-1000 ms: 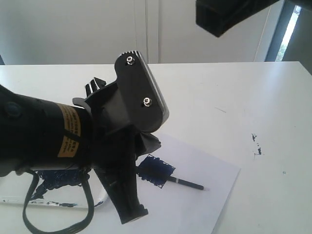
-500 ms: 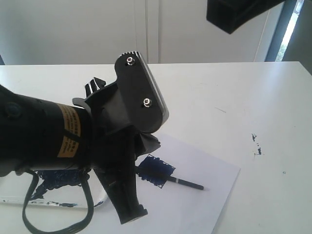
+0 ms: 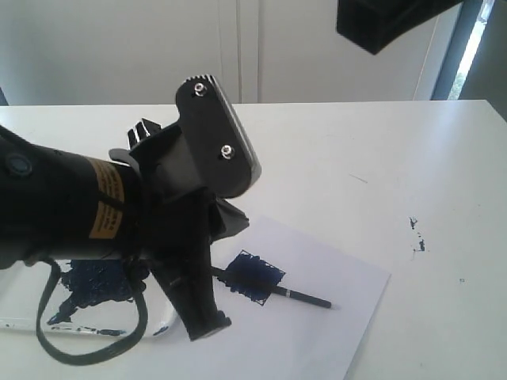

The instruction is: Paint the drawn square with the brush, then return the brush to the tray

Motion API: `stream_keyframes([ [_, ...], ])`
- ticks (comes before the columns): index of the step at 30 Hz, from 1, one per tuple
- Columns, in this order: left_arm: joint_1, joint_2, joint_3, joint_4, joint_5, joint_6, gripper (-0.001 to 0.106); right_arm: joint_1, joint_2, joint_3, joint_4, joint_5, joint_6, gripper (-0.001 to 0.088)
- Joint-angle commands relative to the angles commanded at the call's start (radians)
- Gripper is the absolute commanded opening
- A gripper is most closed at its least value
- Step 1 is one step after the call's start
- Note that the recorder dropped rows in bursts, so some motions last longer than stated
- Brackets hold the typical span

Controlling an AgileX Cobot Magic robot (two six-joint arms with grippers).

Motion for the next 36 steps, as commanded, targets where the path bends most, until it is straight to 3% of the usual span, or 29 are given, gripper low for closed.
stream_keyframes([
  [8,0.068,-0.034,0.000,0.039,-0.263,0.029,0.000,0.000,0.000,0.000,0.000,0.000,0.000,0.0000],
  [10,0.068,-0.074,0.000,0.055,-0.273,0.029,0.000,0.000,0.000,0.000,0.000,0.000,0.000,0.0000],
  [14,0.068,-0.168,0.000,0.057,-0.220,0.029,0.000,0.000,0.000,0.000,0.000,0.000,0.000,0.0000],
  [20,0.068,-0.318,0.007,0.081,-0.018,0.049,0.000,0.000,0.000,0.000,0.000,0.000,0.000,0.0000],
  [26,0.068,-0.415,0.091,0.070,-0.041,0.066,0.000,0.000,0.000,0.000,0.000,0.000,0.000,0.0000],
  [31,0.072,-0.469,0.232,-0.007,-0.129,0.066,0.000,0.000,0.000,0.000,0.000,0.000,0.000,0.0000],
  [36,0.143,-0.497,0.379,-0.044,-0.340,0.066,0.000,0.000,0.000,0.000,0.004,0.000,0.000,0.0000],
])
